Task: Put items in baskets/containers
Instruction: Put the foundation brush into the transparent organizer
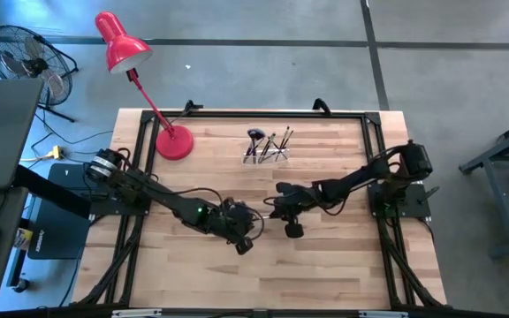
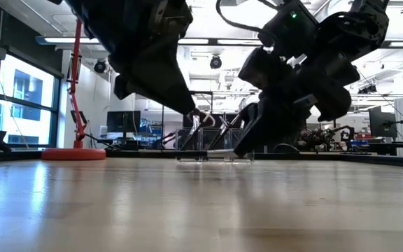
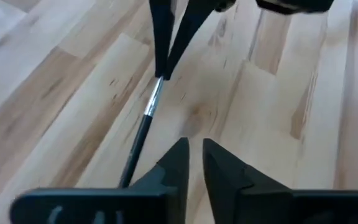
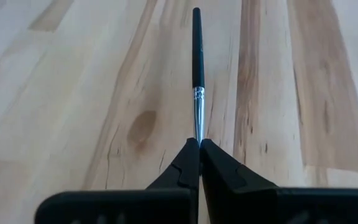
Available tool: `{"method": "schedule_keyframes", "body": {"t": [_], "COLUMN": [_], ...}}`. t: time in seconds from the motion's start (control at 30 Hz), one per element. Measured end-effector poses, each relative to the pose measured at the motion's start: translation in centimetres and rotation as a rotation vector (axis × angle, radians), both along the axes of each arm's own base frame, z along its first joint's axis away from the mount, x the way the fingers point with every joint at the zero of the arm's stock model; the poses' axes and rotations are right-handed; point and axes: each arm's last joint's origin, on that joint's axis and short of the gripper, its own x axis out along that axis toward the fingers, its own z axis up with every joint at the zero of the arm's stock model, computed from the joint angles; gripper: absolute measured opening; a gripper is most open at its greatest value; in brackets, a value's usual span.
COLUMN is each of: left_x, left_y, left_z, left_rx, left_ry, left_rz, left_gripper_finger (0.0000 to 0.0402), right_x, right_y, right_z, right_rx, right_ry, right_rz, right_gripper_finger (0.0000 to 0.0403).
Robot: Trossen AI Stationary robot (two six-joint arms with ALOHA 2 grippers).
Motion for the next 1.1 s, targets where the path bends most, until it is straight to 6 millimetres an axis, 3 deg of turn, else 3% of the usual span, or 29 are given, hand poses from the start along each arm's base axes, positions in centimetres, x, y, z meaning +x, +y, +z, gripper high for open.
{"method": "schedule_keyframes", "body": {"t": [0.43, 0.7, 1.1], "left_x": [0.3, 0.2, 0.2], "left_y": [3.0, 4.4, 4.4], "left_z": [-0.7, -1.0, -1.1], "left_rx": [0.050, -0.012, -0.004], "left_ry": [0.149, 0.226, 0.231], "left_rz": [-0.143, -0.170, -0.198], "left_gripper_finger": [0.0136, 0.0143, 0.0143], "right_x": [0.0, -0.1, -0.1], "right_y": [0.0, -0.1, -0.1], "right_z": [0.8, 1.2, 1.8], "right_rx": [-0.005, -0.029, -0.048], "right_ry": [-0.030, -0.048, -0.076], "right_rz": [0.001, 0.002, 0.007], "right_gripper_finger": [0.0000, 0.0000, 0.0000]}}
